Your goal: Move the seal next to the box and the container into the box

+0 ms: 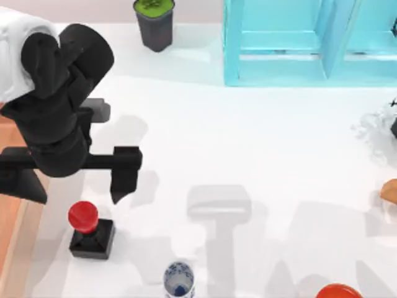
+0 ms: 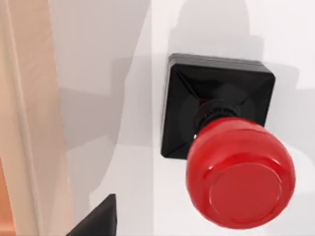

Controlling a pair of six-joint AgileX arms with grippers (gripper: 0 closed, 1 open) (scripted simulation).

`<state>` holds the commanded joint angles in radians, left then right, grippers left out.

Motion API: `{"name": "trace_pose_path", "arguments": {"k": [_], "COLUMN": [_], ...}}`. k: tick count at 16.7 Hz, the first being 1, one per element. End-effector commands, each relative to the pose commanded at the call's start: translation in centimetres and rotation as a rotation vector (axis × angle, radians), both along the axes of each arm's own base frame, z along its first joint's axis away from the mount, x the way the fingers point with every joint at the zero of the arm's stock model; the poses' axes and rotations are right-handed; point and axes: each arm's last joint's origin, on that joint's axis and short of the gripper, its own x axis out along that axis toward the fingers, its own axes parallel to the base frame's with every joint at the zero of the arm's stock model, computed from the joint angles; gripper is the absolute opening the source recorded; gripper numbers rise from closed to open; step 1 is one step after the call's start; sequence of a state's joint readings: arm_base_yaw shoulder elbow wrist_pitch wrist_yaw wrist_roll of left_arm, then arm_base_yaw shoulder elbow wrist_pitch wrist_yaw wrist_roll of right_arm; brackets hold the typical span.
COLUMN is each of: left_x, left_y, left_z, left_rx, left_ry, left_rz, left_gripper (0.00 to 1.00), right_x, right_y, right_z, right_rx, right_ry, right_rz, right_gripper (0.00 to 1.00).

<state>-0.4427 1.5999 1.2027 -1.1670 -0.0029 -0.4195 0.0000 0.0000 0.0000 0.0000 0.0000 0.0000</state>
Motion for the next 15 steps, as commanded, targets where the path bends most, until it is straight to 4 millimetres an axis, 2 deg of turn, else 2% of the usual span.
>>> {"name": "trace_pose_path", "arguments": {"k": [5,7,13,15], "left_x": [0.0,-0.2,-0.2,-0.4], "left_y": [-0.1,0.1,0.1,-1.0], "left_z": [6.1,7.6,7.9,7.2], "left_rx": [0.001,0.004,0.008,0.013], "left_ry": [0.006,0.007,0.011,0.018], "left_rz": [-0.006,-0.005,-0.002,-0.005], "left_gripper": [1.00,1.00,1.00,1.00], "right_x": [0.0,0.0,0.0,0.0], "right_y": [0.0,0.0,0.0,0.0], "right_z": [0.0,0.0,0.0,0.0], "right_rx": [0.000,0.000,0.000,0.000], "right_ry": [0.000,0.000,0.000,0.000], "right_rz": [0.000,0.000,0.000,0.000], "right_gripper": [1.00,1.00,1.00,1.00]}}
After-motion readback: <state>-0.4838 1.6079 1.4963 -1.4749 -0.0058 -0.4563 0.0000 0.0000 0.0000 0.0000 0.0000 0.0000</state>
